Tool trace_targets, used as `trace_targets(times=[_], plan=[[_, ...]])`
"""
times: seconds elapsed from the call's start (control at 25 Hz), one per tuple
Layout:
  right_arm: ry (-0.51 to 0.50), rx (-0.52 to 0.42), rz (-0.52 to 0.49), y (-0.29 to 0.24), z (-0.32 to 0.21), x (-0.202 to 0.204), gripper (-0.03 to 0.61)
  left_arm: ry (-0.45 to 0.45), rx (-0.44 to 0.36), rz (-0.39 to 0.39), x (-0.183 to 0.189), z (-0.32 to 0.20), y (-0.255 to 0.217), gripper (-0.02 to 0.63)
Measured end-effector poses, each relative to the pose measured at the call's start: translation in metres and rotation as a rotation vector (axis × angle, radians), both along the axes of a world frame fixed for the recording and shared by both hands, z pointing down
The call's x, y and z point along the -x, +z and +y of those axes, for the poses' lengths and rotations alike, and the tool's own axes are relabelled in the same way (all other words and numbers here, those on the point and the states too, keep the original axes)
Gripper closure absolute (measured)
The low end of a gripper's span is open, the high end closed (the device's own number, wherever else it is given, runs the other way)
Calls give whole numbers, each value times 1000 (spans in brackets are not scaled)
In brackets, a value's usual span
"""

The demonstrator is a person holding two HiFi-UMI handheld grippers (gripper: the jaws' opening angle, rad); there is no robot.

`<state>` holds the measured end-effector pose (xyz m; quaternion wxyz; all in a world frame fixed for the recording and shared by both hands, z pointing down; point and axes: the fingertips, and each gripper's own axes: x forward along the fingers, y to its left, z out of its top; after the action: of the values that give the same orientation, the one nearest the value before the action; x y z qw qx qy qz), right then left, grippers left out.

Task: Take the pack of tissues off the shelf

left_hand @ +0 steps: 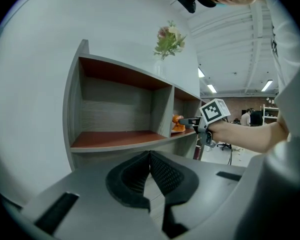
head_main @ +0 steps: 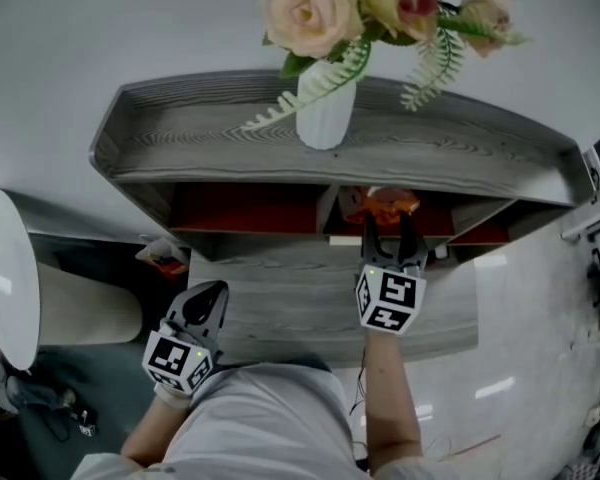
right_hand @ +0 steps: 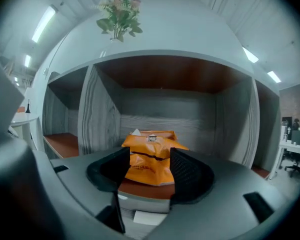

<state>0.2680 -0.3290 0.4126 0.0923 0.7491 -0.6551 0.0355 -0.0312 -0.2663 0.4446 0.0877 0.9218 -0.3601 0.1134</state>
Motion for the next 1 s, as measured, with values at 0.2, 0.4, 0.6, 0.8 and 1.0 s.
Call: trace_targets(times=[0.2,0.4,0.6,0.8,1.0], plan=[[-25,11,-14,8,-19,-2,370,-39,8,-15,1,-8,3,597],[-27,16,-11,14,-26,-3,482,-60,15,-24,2,-10,7,597],[-35,15,-5,15,-26,0,532,-73,15,-31,6,-7,9,597],[-15,-2,12,7,-14,1,546,-73,8,-32,9,0,5,597],[14,-24,19,-3,7,0,551,-58,-5,-20,12,12,2,597]])
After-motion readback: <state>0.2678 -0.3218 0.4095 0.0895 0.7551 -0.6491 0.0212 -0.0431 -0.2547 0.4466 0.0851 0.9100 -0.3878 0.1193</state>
